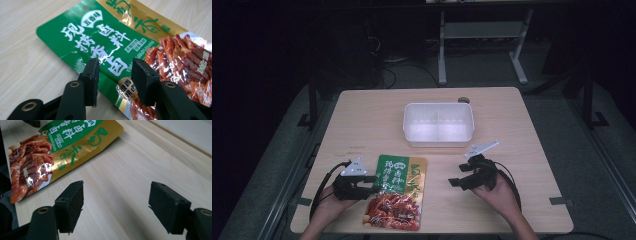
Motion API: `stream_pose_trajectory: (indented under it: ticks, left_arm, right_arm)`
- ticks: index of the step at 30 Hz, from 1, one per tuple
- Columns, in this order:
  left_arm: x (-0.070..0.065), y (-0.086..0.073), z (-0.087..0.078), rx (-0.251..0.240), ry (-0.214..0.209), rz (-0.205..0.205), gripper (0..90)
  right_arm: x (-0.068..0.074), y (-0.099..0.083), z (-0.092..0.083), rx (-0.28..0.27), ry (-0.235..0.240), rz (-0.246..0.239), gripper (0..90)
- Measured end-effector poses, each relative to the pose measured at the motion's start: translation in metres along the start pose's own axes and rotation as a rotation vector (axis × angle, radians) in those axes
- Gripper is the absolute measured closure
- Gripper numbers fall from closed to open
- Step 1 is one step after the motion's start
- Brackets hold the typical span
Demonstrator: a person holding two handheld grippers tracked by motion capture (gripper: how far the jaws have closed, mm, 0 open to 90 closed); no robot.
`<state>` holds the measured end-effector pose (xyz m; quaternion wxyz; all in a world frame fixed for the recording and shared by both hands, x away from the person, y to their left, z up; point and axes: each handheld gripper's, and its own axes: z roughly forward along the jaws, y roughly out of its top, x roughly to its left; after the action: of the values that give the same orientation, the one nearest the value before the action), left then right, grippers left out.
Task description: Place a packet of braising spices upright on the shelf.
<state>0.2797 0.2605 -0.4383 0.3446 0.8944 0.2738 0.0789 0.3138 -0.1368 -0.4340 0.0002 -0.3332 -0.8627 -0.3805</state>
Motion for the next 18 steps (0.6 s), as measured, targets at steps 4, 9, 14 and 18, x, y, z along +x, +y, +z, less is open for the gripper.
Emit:
stream_pose_trajectory:
  ticks: [4,9,14,18]
  left_arm:
    - [-0.003,0.001,0.003,0.021,-0.021,0.016,64.2]
    - [-0.004,0.003,0.006,0.032,-0.04,0.027,69.5]
    - [-0.004,0.001,0.008,0.059,-0.047,0.034,72.6]
    - [-0.002,0.0,0.009,0.072,-0.054,0.022,72.8]
  right_arm:
    - [0.003,0.017,0.014,0.013,0.022,-0.014,28.4]
    - [0.008,0.037,0.031,0.056,0.037,-0.037,29.1]
    - [0.012,0.059,0.05,0.101,0.047,-0.046,30.0]
    - [0.012,0.074,0.064,0.145,0.043,-0.041,30.6]
